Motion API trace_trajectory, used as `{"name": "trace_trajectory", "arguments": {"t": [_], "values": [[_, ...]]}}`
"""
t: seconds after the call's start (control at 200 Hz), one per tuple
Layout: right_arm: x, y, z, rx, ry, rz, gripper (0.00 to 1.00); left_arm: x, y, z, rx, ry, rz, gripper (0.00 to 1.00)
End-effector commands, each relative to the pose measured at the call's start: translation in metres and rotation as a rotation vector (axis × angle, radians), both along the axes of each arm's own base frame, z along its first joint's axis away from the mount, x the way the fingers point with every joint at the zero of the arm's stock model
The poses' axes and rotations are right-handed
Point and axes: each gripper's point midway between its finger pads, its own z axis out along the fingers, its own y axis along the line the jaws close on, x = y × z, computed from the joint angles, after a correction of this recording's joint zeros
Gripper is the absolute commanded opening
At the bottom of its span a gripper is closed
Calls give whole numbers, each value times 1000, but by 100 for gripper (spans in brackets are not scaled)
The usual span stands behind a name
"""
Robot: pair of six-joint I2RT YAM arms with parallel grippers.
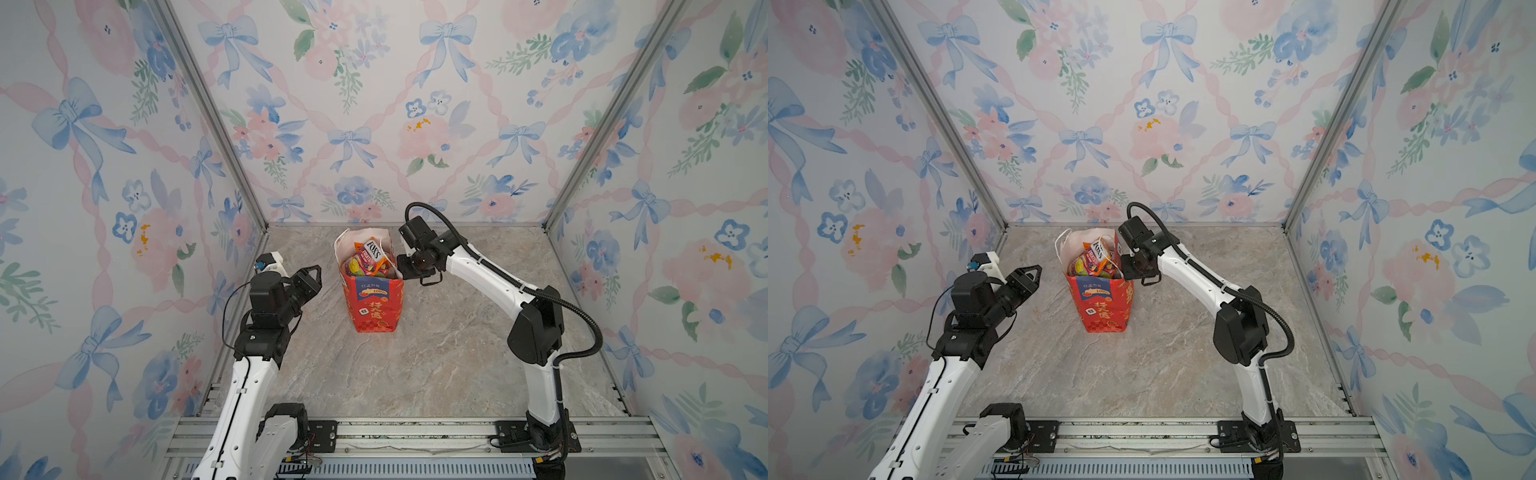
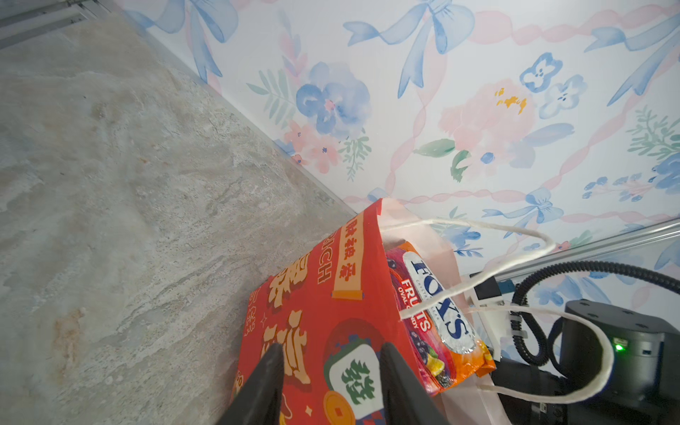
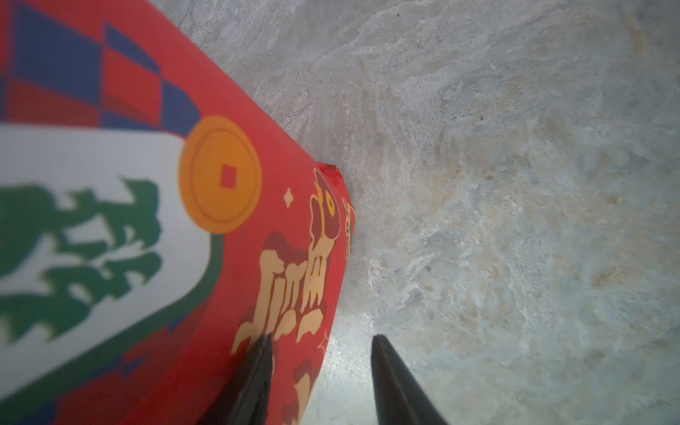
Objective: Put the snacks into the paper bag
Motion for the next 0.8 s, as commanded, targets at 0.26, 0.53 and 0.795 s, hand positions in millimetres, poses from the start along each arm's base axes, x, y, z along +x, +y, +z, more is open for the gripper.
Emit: {"name": "trace_trajectory", "arguments": {"t": [0.26, 0.53, 0.795], "values": [[-15, -27, -31, -17, 59, -44, 47, -8, 2, -33, 13, 62, -13, 49], [-15, -4, -63, -4, 99, -9, 46, -17, 3, -46, 15, 74, -10, 49], [-27, 42, -73, 48, 136, 61, 46, -19, 2, -47, 5, 73, -12, 49]]}}
